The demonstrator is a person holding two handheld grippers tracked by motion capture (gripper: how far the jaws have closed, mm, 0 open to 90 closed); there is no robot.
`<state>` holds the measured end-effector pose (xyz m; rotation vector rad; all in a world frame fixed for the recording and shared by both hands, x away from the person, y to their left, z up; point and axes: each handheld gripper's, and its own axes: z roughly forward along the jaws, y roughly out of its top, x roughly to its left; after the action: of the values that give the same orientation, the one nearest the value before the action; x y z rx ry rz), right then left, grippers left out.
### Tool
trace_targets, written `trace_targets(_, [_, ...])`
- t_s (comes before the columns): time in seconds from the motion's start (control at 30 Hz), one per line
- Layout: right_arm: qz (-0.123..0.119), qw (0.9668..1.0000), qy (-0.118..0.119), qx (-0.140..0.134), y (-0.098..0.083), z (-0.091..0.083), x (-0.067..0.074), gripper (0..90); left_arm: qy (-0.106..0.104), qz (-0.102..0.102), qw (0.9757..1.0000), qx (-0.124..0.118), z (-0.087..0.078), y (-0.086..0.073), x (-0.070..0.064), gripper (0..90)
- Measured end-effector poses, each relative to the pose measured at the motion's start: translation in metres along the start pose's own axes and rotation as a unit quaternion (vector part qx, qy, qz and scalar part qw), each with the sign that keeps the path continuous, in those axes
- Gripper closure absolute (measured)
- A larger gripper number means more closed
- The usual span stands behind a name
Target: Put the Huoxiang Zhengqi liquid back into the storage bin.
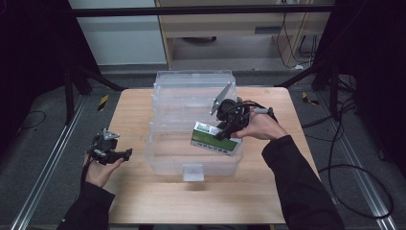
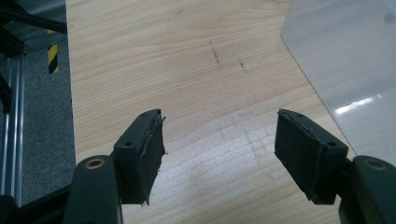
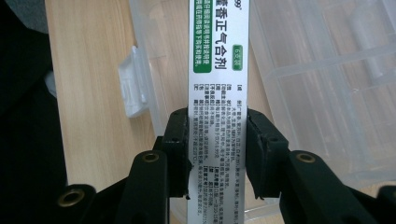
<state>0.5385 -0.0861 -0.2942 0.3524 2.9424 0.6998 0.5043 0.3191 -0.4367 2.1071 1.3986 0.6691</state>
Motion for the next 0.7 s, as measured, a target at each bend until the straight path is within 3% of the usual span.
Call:
trace_targets(0.43, [-0.029, 0.9986, 0.009, 0.043, 0.001, 0.018, -0.005, 64.1, 0.002, -0.003, 1.0000, -0.002, -0.001, -0.001, 0.003, 31.9])
trace_targets(0.7, [-0.061, 0.9964, 0.017, 0.057, -0.002, 0.030, -0.004, 64.1, 0.002, -0.002, 1.0000, -0.001, 0.000, -0.001, 0.002, 31.9])
